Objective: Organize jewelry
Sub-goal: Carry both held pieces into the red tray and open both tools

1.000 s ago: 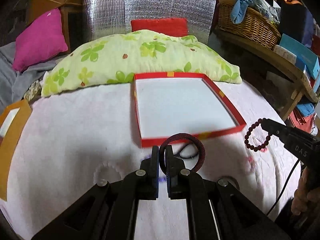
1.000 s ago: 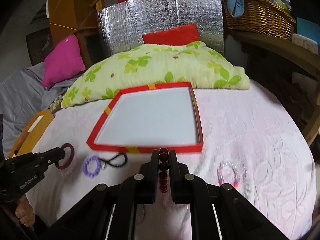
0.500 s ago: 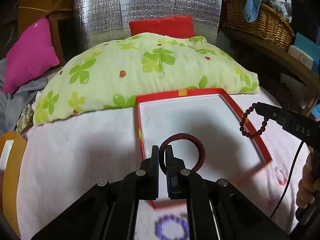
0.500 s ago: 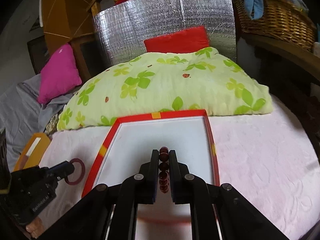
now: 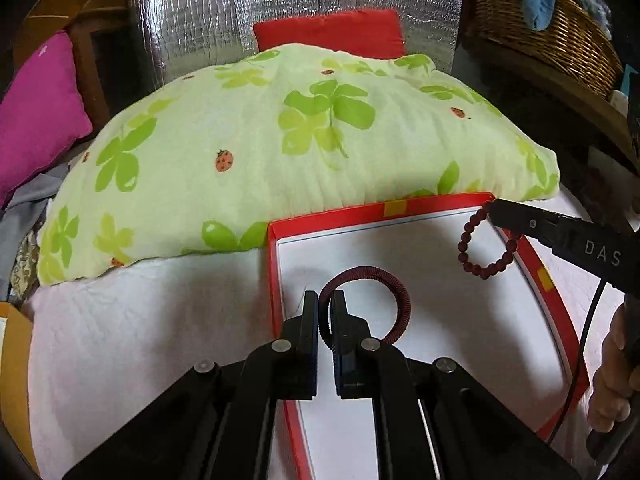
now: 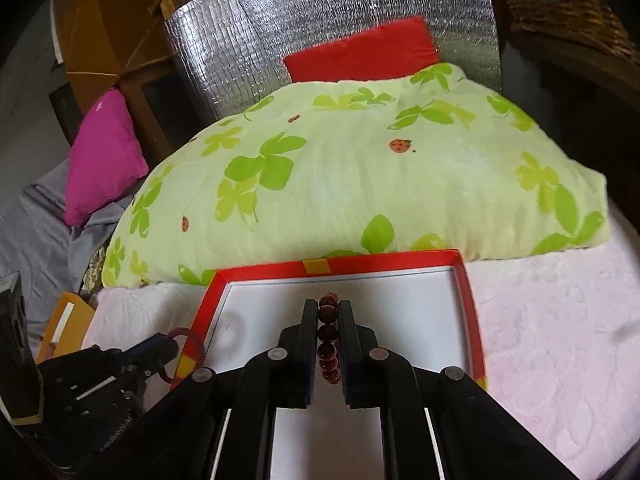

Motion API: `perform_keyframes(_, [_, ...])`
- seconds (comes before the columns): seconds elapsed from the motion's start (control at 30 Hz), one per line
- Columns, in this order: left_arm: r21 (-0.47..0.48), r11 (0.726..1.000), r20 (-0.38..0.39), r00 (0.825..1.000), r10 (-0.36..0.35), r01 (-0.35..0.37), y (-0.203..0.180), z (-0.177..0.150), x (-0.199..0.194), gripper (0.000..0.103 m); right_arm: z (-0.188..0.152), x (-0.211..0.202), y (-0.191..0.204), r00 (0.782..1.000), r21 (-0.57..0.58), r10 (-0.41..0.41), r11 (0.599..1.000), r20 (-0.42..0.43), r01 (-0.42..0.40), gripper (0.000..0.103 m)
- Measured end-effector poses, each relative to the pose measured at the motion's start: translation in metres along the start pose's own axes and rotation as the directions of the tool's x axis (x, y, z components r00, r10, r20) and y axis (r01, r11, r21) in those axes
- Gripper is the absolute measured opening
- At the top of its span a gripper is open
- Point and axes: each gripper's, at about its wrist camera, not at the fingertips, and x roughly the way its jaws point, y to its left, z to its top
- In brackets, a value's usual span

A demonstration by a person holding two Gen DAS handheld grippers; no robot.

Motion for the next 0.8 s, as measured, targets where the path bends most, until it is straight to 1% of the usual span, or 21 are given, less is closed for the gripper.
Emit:
perform_keyframes(0.27, [-0.022, 1.0, -0.049, 0.999, -0.022, 0.021, -0.002, 0.008, 0.036, 0.006, 0.008, 0.034, -0.021, 0.999, 0.093, 0.02, 0.996, -0.041, -0.016, 0.011])
perform_keyframes(0.43, [-0.01, 1.0, -0.077, 0.997, -0.006, 0.006, -0.006, 0.008, 0.051, 0.006, 0.005, 0.044, -0.033, 0.998, 0.118, -0.008, 0.993, -0.058, 0.014, 0.011])
perform_keyframes(0.7, [-0.001, 1.0, -0.093, 0.995, 0.024, -0.024, -0.009, 0.014, 0.064, 0.007, 0.003, 0.058, -0.044, 0.993, 0.121, -0.07, 0.989, -0.09, 0.081, 0.012])
perform_keyframes(0.8, [-0.003, 0.999, -0.102, 0.994, 0.034, -0.035, -0.006, 0.016, 0.069, 0.01, 0.003, 0.061, -0.05, 0.991, 0.131, -0.08, 0.987, -0.103, 0.094, 0.012])
